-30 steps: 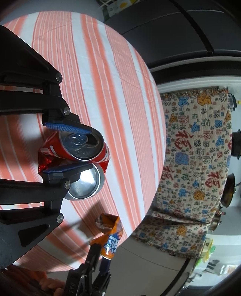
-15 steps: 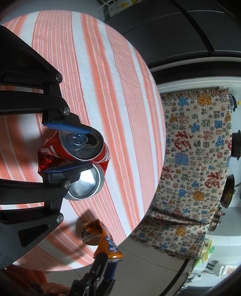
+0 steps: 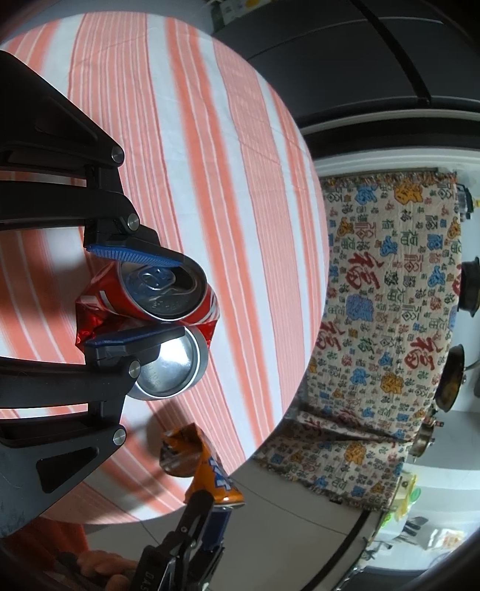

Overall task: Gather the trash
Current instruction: 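Carry both cans over the blue wastebasket and open both tools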

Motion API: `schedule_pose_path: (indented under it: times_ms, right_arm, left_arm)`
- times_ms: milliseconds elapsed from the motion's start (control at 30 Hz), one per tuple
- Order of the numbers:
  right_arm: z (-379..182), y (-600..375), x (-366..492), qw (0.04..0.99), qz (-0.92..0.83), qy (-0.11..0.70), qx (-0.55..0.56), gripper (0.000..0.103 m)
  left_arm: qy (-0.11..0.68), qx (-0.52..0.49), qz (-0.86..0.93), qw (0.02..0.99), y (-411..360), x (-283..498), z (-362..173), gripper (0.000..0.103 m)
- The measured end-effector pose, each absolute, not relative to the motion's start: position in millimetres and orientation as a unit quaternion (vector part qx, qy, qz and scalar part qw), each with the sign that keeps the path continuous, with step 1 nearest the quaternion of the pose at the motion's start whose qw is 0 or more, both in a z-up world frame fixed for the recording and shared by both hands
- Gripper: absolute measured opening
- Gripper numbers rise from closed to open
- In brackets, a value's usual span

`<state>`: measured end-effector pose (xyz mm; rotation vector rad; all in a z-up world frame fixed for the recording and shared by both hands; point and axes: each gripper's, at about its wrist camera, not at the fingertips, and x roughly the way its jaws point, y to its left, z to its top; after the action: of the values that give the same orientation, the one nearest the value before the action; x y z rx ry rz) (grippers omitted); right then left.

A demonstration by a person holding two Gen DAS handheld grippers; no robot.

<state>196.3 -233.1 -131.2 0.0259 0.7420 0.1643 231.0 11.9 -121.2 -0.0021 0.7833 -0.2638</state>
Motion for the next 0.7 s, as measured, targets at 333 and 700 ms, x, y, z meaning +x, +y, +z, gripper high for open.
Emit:
schedule_pose_path:
  times_ms: [333,700]
  right_arm:
    - [-118,-247,188,0.932,0.073,0.355,0.021,0.063]
    - [-98,-288,174,0.939,0.042,0.339,0.036,0.063]
  left_arm:
    - [0.375,0.016,-0.137,0.916,-14,230,-106,0.031]
    - [0.369,0.033,-0.179,0.912,-70,227,-89,0.031]
